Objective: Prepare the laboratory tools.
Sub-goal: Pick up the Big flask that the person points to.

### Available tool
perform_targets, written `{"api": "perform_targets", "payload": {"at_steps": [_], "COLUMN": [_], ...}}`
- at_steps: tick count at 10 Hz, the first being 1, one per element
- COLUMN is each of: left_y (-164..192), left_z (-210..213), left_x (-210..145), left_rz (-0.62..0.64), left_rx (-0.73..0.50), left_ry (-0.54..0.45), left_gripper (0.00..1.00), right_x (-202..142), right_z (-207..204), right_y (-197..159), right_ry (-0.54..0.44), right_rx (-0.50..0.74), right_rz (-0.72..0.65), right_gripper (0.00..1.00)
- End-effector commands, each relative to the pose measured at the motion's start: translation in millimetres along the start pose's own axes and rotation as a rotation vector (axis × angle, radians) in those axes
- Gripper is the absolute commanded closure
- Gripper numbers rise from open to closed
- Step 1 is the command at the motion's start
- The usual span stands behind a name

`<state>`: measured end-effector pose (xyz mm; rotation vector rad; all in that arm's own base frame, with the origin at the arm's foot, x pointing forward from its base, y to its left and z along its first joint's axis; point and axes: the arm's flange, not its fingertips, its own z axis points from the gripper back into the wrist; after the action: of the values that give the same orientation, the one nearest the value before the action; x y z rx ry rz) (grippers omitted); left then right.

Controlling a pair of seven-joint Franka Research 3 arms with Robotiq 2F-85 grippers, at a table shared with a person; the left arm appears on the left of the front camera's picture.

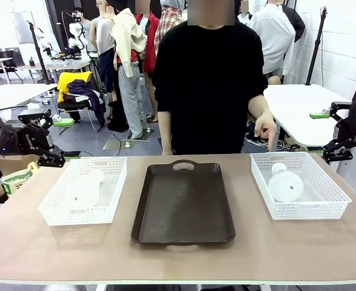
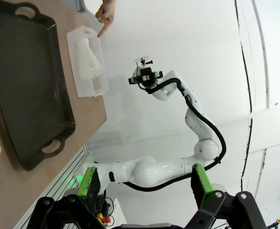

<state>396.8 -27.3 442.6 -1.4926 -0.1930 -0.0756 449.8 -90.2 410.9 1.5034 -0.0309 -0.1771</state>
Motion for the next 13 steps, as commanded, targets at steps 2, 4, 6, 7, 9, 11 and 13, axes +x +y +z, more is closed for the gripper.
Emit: {"api": "perform_targets", "payload": {"at_steps": [2, 4, 6, 7, 9, 11, 13], "left_y": [-1, -1, -1, -1, -1, -1, -1], "left_z": [2, 2, 2, 2, 2, 2, 2], "left_x": [-1, -1, -1, -1, -1, -1, -1], "left_rz": [-0.014, -0.014, -0.014, -0.014, -0.014, -0.014, -0.014], "left_rx": [-0.003, -0.003, -0.003, -0.003, -0.003, -0.003, -0.003], "left_ry": [-0.006, -0.006, -0.006, -0.006, -0.006, -0.006, -0.006], "left_gripper": [0.00, 0.00, 0.00, 0.00, 0.00, 0.00, 0.00], "right_x": [6, 20, 38, 49, 72, 83, 94], "right_z": [0, 1, -6, -16, -51, -79, -94], "right_y": [11, 48, 74, 81, 86, 87, 81], "right_ry": [-0.016, -0.105, -0.150, -0.209, -0.308, -0.368, -0.354], "right_rx": [-0.066, -0.246, -0.433, -0.580, -0.910, -1.118, -1.220], "right_rz": [0.003, 0.076, 0.105, 0.111, 0.137, 0.191, 0.177], "right_gripper": [0.00, 0.00, 0.00, 0.00, 0.00, 0.00, 0.00]}}
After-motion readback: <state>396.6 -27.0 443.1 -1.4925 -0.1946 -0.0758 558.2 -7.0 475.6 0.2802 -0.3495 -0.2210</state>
